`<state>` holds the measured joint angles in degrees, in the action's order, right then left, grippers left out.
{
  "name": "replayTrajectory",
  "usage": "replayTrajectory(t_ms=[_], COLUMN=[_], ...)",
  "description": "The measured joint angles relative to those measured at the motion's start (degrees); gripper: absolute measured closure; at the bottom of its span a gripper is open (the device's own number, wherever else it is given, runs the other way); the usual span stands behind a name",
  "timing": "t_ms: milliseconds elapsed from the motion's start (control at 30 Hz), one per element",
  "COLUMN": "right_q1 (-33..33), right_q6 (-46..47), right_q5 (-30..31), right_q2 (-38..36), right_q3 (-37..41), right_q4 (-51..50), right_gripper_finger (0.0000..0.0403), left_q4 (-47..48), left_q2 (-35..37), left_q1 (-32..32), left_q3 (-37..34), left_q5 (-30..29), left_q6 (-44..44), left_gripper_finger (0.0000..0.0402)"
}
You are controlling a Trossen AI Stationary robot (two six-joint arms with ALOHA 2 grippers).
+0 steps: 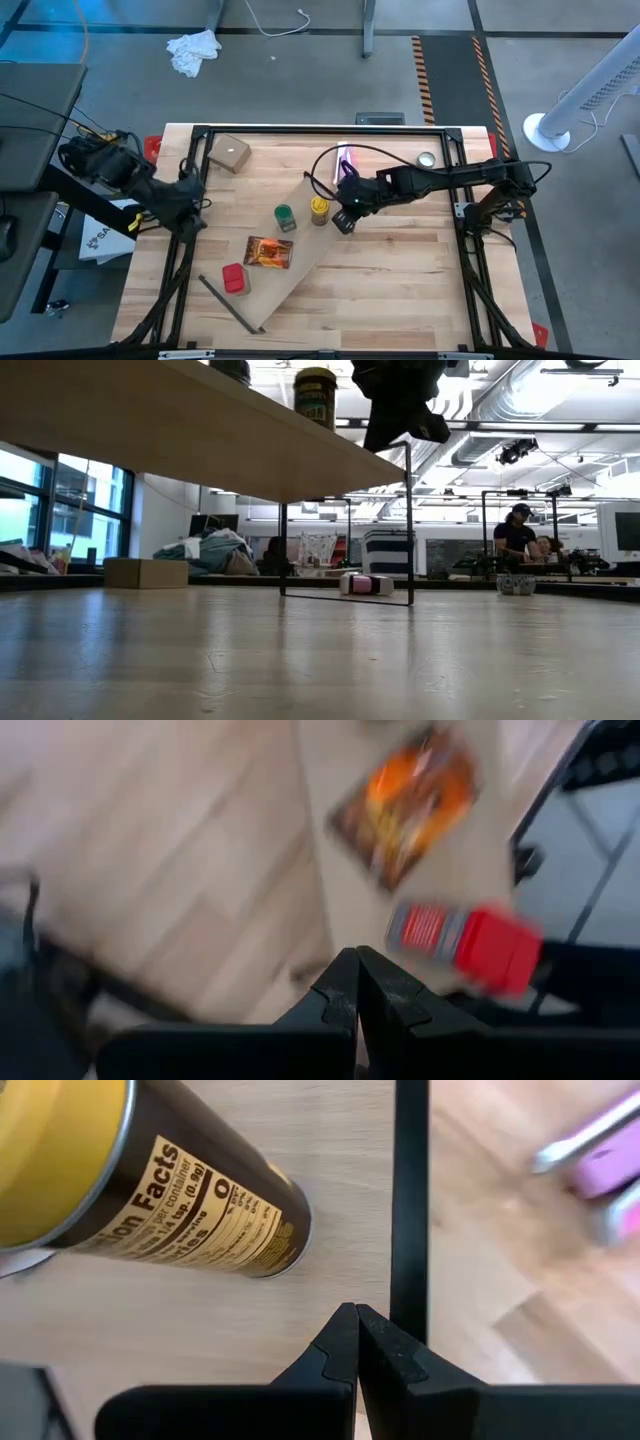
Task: Shelf spices
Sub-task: Move the shelf to the middle of the table
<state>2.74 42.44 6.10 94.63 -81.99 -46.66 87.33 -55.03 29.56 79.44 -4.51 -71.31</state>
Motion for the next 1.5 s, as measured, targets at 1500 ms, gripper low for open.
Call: replayTrajectory(t_ms=[1500], right_q1=[-3.86], right_q6=[-6.49], right_q5=[-1.21], right_q2=[-3.70], right_q3=[-0.46], right_q4=[4.08], right_gripper_finger=[0.0403], left_q4=[-7.43], left_q2=[-26.99], left_q1=[26.77], left_q3=[-4.45], left_q5=[-4.62], left_q6=[-51.58], left_gripper_finger=[0.0401])
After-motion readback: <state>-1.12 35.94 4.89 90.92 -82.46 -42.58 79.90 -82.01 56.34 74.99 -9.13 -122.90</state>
